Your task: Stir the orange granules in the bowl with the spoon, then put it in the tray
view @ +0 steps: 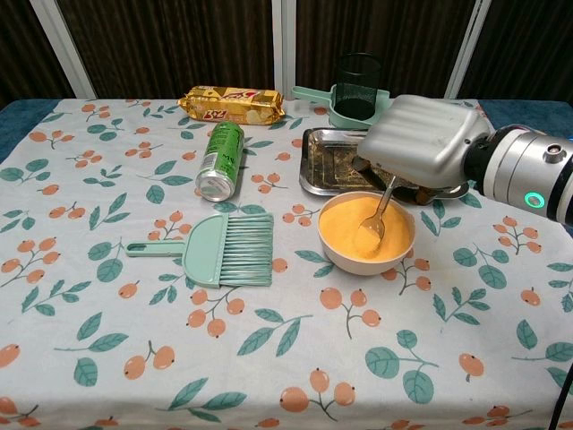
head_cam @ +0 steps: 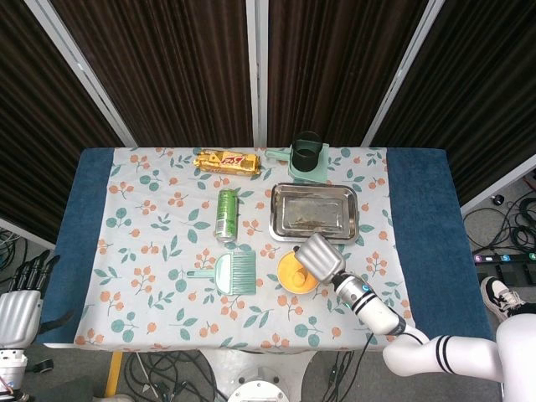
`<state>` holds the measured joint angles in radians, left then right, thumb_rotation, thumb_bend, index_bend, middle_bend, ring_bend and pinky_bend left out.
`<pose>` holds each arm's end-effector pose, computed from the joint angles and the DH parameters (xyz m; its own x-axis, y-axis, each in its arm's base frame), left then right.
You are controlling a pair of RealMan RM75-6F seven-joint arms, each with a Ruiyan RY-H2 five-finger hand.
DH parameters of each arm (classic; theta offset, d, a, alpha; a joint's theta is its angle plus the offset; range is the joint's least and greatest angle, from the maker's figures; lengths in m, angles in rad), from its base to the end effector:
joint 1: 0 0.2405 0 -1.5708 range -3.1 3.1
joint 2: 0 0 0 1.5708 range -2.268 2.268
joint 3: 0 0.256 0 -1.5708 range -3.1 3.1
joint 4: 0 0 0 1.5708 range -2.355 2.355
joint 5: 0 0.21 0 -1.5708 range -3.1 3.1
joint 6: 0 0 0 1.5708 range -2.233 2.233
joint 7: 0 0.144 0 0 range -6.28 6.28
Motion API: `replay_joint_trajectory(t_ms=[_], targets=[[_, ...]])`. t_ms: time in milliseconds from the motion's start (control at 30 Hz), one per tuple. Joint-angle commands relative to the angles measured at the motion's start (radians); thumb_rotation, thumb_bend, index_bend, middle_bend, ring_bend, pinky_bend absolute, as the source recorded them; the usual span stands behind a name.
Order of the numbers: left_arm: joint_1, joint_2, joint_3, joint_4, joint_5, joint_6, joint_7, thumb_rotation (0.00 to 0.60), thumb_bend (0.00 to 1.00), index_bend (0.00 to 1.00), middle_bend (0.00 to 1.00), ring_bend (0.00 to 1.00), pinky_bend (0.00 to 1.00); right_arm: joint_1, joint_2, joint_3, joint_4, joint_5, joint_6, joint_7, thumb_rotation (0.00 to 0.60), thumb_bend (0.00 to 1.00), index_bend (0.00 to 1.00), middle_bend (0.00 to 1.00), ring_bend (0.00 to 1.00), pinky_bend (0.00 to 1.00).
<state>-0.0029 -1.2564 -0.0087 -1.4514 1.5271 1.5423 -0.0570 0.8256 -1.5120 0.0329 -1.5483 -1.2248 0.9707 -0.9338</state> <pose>-0.3383 0.1466 0.1292 0.3668 0.0162 0.9302 0.9292 0.0431 -0.3672 -0.1273 -0.3168 -0.0277 0.8828 0.1123 0.4562 -0.2963 -0.6203 0.7262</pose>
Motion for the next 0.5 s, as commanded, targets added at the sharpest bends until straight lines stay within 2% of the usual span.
replay_joint_trajectory(t_ms=[33,333,400,500], targets=[[-0.001,0.007,0.001,-0.014,0.003,0.001,0.013,0.6,0.01,0.1,0.07,0.07,0.1,-0.018,0.02,0.015,-0.001,-0.006,0.016,0.064,0.6,0.51,0.78,1.0,1.0,1.0],[-0.006,0.022,-0.002,-0.042,0.008,0.003,0.04,0.6,0.01,0.1,0.07,0.07,0.1,-0.034,0.037,0.02,0.0,-0.034,0.033,0.132,0.6,0.51,0.78,1.0,1.0,1.0],[-0.006,0.022,0.0,-0.044,0.009,0.002,0.041,0.6,0.01,0.1,0.07,0.07,0.1,-0.028,0.036,0.016,0.001,-0.047,0.03,0.117,0.6,0.51,0.78,1.0,1.0,1.0],[-0.007,0.02,0.001,-0.042,0.008,0.0,0.039,0.6,0.01,0.1,0.07,0.07,0.1,-0.006,0.028,-0.005,0.028,-0.115,0.037,0.023,0.6,0.51,0.78,1.0,1.0,1.0]])
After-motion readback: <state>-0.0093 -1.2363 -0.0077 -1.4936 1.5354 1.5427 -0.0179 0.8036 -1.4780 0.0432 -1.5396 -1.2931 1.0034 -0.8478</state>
